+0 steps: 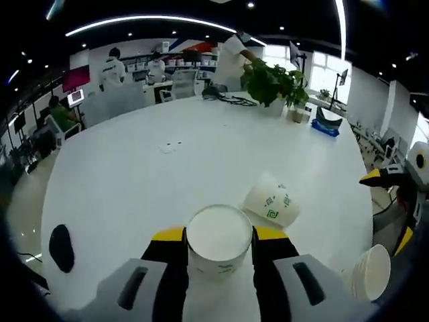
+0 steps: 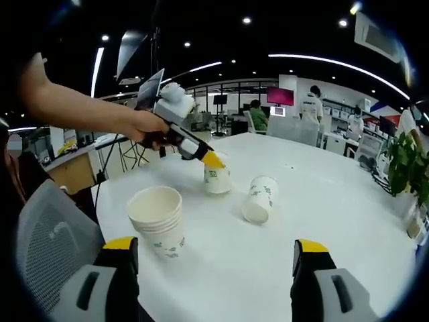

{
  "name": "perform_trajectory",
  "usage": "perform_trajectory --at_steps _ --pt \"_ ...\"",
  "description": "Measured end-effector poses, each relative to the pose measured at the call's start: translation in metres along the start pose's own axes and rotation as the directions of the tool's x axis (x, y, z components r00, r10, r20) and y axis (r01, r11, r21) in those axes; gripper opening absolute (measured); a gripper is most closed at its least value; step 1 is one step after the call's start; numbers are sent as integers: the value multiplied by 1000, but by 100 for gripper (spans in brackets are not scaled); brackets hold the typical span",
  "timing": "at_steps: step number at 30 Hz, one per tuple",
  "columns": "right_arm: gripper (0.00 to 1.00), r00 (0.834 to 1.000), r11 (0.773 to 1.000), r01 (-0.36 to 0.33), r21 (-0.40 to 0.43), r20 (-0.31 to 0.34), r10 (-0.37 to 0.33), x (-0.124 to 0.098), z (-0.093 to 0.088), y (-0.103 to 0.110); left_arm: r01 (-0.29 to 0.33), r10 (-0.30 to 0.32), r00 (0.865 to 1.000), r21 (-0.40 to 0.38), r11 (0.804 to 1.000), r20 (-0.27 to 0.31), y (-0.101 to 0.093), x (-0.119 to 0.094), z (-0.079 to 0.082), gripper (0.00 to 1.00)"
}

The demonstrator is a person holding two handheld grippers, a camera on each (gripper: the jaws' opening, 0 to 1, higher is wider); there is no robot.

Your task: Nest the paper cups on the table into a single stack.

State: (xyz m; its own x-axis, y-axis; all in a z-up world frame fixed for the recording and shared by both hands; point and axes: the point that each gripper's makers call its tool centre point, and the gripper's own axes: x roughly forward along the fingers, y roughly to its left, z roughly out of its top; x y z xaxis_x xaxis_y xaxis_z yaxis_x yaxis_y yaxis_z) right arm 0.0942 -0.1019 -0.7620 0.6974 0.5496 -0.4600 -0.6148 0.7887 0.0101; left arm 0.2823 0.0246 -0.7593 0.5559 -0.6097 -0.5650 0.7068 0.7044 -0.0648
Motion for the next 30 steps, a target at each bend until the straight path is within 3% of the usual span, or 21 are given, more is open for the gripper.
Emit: perform_trajectory --at_steps 8,9,20,30 --pt "95 1000 1000 1 0 17 -1 -1 4 0 34 -35 999 32 999 34 -14 -18 9 35" --pt "94 1000 1000 1 2 20 -1 -1 4 0 47 -49 998 33 998 48 -27 -25 15 35" --pt "88 999 1000 -13 22 48 12 -5 12 3 106 -111 989 54 993 93 -64 -56 31 35" --pt "82 995 998 -48 50 90 43 -10 26 17 148 -153 976 46 988 154 -87 -85 47 35"
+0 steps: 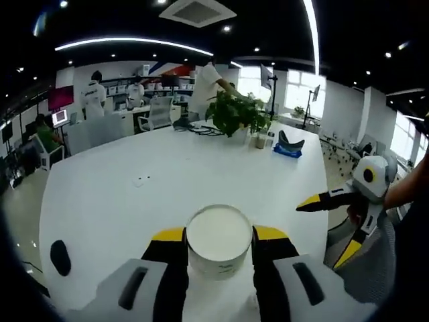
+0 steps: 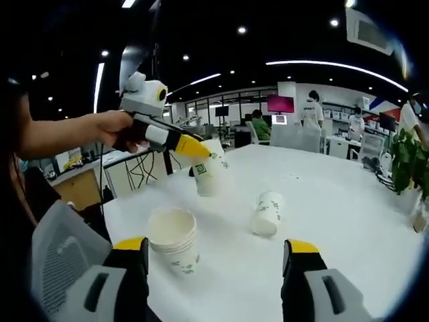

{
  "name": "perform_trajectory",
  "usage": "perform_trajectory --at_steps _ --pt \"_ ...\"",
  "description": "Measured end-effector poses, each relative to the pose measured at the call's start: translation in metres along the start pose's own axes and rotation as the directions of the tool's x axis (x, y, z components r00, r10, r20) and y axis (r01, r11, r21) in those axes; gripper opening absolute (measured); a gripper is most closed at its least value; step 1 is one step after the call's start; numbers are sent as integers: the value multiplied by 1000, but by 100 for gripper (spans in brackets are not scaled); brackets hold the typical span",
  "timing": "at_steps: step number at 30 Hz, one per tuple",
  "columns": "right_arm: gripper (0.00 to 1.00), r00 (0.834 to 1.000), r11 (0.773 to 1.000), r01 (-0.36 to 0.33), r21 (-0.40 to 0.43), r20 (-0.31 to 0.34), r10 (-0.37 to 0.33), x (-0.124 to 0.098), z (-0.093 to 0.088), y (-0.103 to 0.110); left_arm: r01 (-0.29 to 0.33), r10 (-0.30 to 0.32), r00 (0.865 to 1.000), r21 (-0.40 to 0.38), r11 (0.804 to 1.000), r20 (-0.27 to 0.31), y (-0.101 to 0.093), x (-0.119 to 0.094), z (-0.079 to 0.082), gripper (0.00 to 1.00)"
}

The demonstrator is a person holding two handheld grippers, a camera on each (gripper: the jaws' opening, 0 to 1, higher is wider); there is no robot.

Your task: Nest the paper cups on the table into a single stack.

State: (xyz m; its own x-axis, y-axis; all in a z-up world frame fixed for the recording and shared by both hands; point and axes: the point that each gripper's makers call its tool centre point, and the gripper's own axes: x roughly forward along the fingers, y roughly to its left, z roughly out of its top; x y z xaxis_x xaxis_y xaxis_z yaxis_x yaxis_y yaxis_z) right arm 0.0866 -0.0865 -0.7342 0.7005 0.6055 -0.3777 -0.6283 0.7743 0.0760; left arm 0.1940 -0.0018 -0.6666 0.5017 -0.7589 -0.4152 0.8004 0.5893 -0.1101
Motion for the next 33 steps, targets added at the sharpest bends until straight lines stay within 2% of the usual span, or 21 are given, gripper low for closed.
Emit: perform_trajectory --at_steps 8,19,21,22,23,25,33 --pt "75 998 998 -44 43 49 42 0 16 13 56 -56 998 -11 998 26 -26 -17 11 35" --pt "62 991 990 -118 73 68 113 0 23 31 150 -149 988 -26 988 43 -59 -33 10 35" --pt "59 986 982 -153 107 90 144 0 27 37 174 -173 983 -21 984 54 -62 -34 9 35" --pt "58 976 966 -203 160 108 187 -1 30 45 192 -192 980 -10 981 57 -66 -35 7 35" --pt "57 972 957 -223 184 114 204 -1 32 47 196 -195 979 -13 980 53 -67 -35 5 35" --pt "55 973 960 -217 177 122 198 -1 33 45 215 -215 976 -13 976 45 -72 -35 2 35" --pt "48 962 937 -260 232 149 230 -3 35 48 293 -293 955 10 956 53 -92 -40 1 35"
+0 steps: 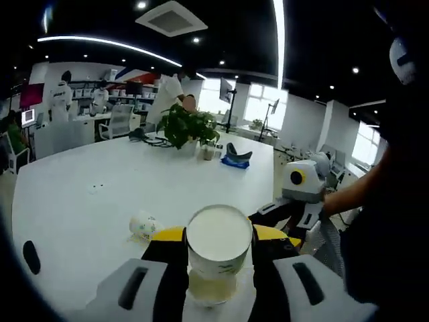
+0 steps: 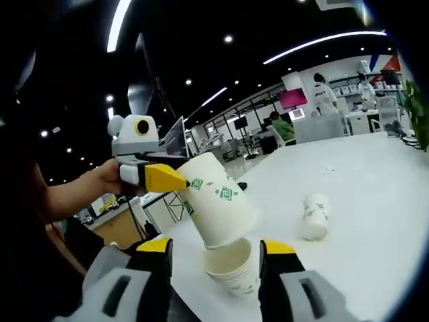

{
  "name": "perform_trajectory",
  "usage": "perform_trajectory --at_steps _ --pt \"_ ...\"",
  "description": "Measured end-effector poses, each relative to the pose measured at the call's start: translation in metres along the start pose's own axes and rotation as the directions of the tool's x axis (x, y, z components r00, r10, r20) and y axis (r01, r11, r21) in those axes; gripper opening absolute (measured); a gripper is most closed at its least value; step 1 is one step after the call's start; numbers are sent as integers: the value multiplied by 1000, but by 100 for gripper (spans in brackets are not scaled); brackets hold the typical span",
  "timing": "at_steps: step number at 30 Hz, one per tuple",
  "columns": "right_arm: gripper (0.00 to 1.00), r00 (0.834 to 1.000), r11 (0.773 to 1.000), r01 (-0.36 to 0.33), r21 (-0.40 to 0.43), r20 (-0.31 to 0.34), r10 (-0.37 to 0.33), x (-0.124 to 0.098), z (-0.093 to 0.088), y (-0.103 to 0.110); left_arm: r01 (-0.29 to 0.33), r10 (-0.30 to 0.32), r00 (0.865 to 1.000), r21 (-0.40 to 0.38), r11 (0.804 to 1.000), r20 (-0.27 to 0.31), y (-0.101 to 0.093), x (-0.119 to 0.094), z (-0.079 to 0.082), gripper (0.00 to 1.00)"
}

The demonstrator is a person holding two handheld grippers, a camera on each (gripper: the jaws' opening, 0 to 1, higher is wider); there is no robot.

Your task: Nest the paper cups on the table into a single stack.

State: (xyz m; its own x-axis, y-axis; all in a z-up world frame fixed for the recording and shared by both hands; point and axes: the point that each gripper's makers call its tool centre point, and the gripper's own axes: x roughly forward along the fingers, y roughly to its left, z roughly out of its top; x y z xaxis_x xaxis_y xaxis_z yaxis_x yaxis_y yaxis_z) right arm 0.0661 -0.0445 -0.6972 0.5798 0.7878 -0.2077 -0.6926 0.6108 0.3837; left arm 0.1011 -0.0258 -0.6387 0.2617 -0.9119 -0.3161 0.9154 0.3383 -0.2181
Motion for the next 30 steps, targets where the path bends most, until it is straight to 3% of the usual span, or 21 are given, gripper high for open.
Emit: perform_trajectory --at_steps 6,11,15,18,23,30 --pt "38 1000 999 -21 32 15 21 -2 2 3 37 -36 999 17 999 -13 -9 3 -5 35" --pt "33 998 989 -34 144 57 26 -9 6 -4 49 -49 999 7 999 -12 -12 3 -9 35" --pt "27 996 982 -41 183 85 26 -14 11 -8 62 -62 998 2 998 -19 -14 0 -15 35" --pt "25 990 965 -76 252 131 43 -18 20 -8 76 -76 997 -8 997 -32 -13 -3 -25 35" --pt "17 984 952 -112 284 167 66 -23 26 -8 99 -99 994 -14 995 -47 -16 -8 -36 34" --pt "11 982 945 -135 298 167 88 -22 25 2 120 -120 989 -11 993 -81 -22 -8 -47 34"
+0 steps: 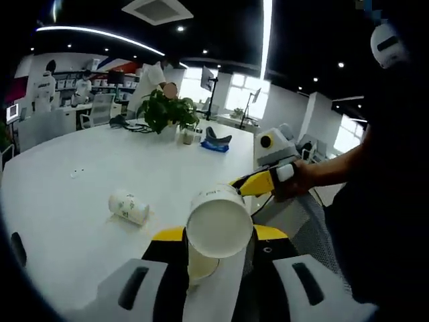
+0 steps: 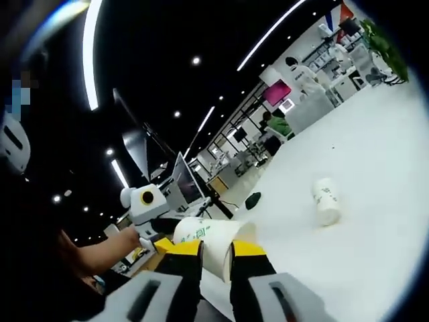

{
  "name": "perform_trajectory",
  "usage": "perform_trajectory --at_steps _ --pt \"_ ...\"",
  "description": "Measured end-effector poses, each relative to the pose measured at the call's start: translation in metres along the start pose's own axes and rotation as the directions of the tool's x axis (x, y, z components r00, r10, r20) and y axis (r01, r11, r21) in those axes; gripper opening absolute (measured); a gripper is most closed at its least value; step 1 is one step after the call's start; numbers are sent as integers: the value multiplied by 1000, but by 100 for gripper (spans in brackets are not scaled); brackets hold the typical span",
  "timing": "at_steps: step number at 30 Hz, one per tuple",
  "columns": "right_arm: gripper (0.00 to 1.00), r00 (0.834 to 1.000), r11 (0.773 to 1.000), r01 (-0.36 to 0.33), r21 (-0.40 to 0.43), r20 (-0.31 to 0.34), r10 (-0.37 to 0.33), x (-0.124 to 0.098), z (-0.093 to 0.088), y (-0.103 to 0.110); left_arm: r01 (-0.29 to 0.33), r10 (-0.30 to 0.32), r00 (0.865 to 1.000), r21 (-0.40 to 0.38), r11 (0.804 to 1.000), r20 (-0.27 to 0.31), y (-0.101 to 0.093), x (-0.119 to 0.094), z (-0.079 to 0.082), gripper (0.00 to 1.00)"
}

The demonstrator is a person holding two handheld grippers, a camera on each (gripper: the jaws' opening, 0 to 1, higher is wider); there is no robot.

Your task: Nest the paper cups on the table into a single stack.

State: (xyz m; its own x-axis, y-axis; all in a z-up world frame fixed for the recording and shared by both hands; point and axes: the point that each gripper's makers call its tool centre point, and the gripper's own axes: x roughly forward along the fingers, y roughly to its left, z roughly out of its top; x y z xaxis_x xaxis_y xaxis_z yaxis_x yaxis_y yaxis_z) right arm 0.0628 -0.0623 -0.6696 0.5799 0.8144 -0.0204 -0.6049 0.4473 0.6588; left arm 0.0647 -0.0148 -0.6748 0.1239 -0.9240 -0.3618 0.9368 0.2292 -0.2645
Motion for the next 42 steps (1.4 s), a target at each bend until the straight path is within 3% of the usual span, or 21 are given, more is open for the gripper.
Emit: perform_trajectory --at_steps 10,12,13,22,32,42 --pt "4 998 998 -52 36 49 50 -1 15 13 18 -18 1000 -7 1000 -15 -6 3 -6 34" --pt "2 996 996 -66 58 57 63 -1 18 16 21 -21 1000 -6 1000 -17 -7 4 -6 34" --pt "1 993 989 -96 110 83 87 -2 24 20 22 -22 1000 -3 1000 -19 -7 4 -6 34" --pt "0 988 983 -138 117 84 129 0 31 30 9 -8 1000 70 997 -21 -6 7 -4 35" --pt "0 990 986 -136 91 60 131 2 31 34 -21 27 998 109 994 -55 -5 3 -14 46" --pt "0 993 994 -112 -3 -34 112 10 27 36 -87 94 994 127 988 -49 2 -11 -18 53"
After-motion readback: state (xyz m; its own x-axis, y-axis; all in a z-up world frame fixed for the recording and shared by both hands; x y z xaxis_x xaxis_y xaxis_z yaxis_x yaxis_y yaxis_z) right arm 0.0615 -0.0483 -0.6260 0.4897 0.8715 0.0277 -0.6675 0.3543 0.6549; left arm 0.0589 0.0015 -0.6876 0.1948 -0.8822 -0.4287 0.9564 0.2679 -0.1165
